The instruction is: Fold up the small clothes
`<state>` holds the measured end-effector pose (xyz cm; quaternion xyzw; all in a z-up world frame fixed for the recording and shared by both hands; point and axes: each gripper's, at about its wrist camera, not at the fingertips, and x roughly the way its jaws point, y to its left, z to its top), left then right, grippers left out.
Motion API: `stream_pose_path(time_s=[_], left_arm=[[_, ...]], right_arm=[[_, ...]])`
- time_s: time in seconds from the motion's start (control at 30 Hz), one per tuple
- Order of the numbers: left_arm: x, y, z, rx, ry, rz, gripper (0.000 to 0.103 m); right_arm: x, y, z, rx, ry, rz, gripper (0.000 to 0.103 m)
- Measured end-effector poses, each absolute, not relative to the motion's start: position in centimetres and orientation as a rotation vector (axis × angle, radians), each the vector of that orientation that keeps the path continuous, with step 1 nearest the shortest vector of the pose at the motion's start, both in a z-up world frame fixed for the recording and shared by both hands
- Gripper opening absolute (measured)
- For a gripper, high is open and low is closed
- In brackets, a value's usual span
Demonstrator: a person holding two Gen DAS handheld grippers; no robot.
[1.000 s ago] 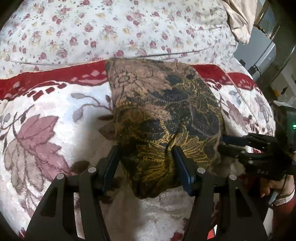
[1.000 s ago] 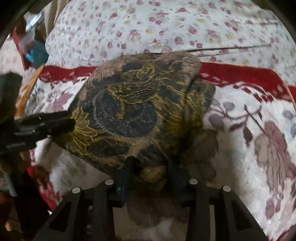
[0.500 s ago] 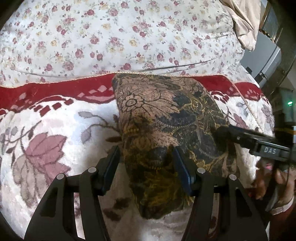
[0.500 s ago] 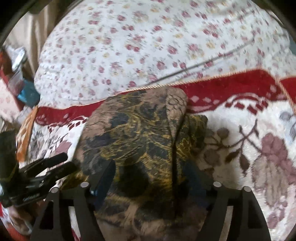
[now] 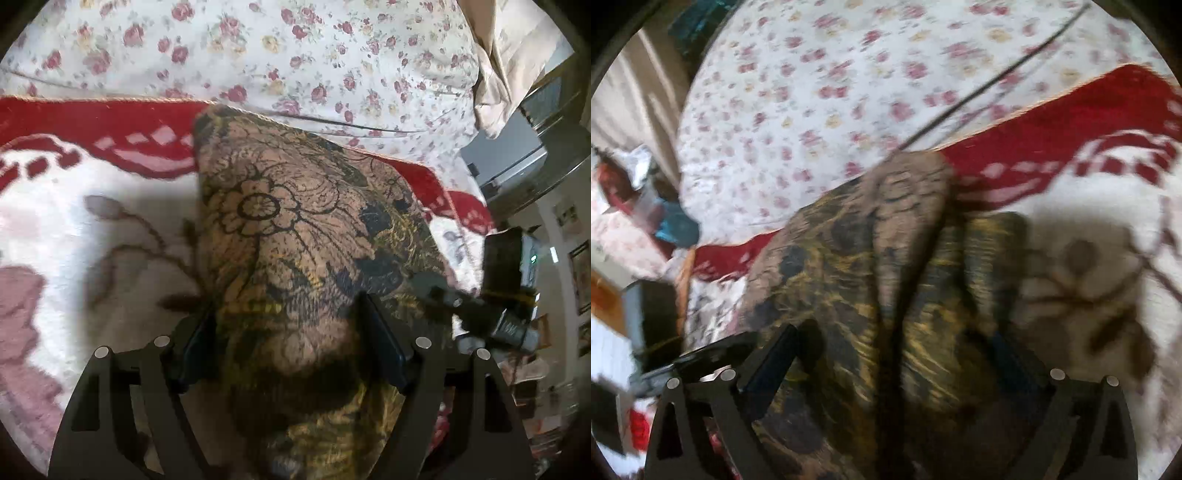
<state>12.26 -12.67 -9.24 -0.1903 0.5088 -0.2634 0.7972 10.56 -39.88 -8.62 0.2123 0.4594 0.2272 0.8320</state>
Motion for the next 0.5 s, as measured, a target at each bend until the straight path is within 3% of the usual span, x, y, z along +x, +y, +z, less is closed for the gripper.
stream_pose_path(time_s=[0.03, 0.1, 0.17, 0.23, 0.5], left_arm=[[12.3, -12.7, -9.2, -0.408, 1.086, -0.576, 0.071], [12.1, -12.7, -9.0, -0.408, 1.081, -0.580, 0.061], [11.4, -12.1, -8.0, -0.416, 1.059, -0.588, 0.050], [10.9, -11.5, -7.0, -0.422, 1.047, -0.602, 0.045], [4.6, -6.8, -1.2, -0.341, 0.975, -0.614, 0.045]], right_arm=[[10.6, -39.5, -8.6, 0.437, 0.964, 0.489, 0.101], [10.4, -38.4, -8.2, 0.384, 0.958, 0.493, 0.088], [10.2, -38.0, -7.5, 0.390, 0.952, 0.512, 0.068], [9.4, -37.7, -6.3, 0.398, 0.938, 0.527, 0.058], [4.1, -32.5, -2.2, 0.373, 0.941, 0.685, 0.055]])
